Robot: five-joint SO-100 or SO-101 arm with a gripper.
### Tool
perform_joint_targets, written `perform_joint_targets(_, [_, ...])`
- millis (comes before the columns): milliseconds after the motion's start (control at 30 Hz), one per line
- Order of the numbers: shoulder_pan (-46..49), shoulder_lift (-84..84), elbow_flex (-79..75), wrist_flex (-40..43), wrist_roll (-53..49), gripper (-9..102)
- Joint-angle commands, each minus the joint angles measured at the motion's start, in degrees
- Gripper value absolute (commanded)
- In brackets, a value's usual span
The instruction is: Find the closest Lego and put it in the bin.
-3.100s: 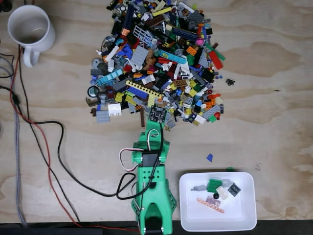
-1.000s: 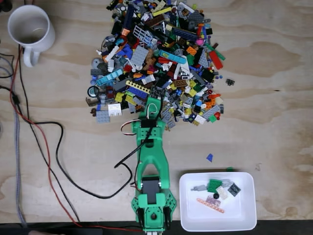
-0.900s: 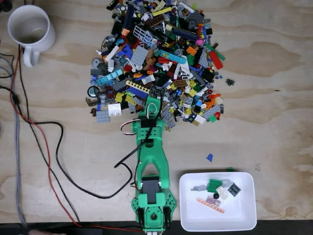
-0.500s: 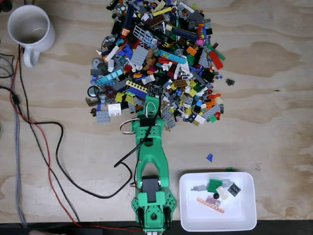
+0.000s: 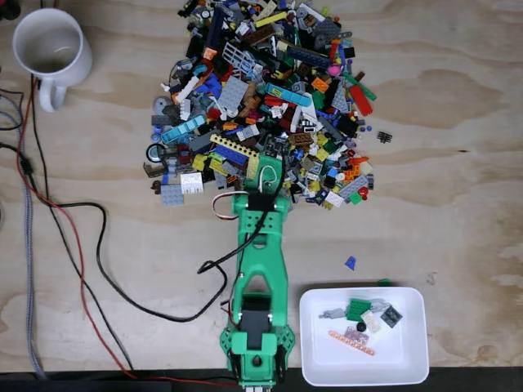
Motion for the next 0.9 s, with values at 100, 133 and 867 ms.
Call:
perform_joint_targets(100, [9.23, 11.78, -7.03, 7.56, -2.81, 6])
perform_joint_targets(133, [11.25, 13.01, -7.12, 8.61, -3.43, 6])
perform_joint_targets(867, [66.88, 43.07, 4.83, 20.74, -21.71, 6])
